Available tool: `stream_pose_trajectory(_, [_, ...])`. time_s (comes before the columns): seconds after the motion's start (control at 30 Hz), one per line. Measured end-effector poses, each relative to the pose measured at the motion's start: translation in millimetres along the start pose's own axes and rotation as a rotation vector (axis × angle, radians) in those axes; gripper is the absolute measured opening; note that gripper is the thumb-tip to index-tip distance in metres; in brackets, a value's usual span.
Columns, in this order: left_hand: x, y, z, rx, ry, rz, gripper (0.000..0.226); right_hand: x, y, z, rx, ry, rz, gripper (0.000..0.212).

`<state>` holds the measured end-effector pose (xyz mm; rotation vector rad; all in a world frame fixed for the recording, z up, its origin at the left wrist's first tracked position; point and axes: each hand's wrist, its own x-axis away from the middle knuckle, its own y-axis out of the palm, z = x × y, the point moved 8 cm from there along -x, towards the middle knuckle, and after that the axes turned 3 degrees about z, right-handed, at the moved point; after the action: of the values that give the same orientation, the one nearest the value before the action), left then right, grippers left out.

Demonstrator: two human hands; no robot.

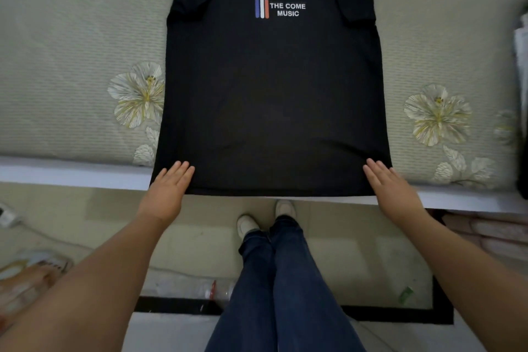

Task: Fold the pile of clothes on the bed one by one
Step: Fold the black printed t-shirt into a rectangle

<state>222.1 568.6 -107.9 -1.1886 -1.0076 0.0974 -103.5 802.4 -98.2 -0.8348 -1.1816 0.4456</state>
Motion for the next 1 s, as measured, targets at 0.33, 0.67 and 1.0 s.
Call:
stream_pose_trajectory(0.33, [-7,-87,-23,0.188,-0.042,0.174,0.077,4,-83,25,-0.241,0.130,0.165,0.077])
stream_pose_trajectory(0.67, [-123,-241,-49,0.082,-0.116,0.365,0.067,-105,-232,92,-0.261,0.207,0.392,0.067])
stream_pose_trajectory(1.0, [-280,-333,-76,-0.027,-0.094,0.259,0.057,-258,-307,140,-0.344,0.210,0.312,0.063])
